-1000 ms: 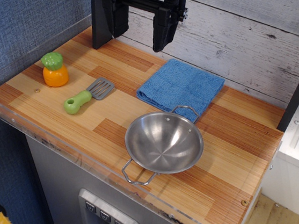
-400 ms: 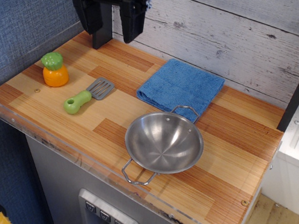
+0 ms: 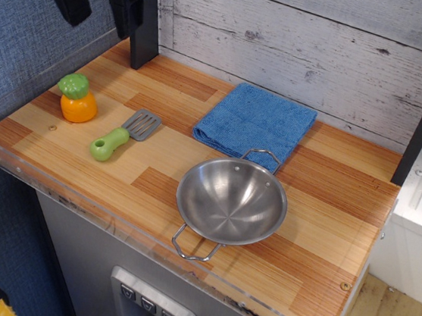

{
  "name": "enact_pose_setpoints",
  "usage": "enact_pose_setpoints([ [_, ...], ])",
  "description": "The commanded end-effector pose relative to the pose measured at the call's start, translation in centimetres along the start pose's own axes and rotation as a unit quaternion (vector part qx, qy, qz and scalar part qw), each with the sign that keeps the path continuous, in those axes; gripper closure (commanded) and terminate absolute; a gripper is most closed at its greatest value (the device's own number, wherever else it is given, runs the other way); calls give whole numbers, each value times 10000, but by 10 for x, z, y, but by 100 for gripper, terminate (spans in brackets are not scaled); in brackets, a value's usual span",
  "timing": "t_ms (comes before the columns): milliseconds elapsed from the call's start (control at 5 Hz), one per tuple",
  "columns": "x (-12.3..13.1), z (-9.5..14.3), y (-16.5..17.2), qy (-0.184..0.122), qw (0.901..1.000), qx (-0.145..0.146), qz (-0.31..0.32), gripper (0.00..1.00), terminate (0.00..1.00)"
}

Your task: Place orange bottle inside silver bowl.

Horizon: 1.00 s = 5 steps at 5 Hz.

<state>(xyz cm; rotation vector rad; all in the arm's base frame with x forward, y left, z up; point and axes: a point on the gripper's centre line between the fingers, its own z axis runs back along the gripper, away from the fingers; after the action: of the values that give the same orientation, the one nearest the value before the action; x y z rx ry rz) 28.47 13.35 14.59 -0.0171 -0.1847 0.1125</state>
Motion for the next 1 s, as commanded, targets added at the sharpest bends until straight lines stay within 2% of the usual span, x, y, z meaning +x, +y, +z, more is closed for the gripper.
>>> enact_pose_setpoints([
  [0, 18, -22, 47, 131, 9978, 645, 96, 0, 0],
  [200, 20, -38, 64, 256, 9972, 682, 155, 0, 0],
  [400, 17, -51, 66, 387, 9967, 709, 128, 0, 0],
  [800, 3, -57, 68, 408, 9976, 564, 16, 0, 0],
])
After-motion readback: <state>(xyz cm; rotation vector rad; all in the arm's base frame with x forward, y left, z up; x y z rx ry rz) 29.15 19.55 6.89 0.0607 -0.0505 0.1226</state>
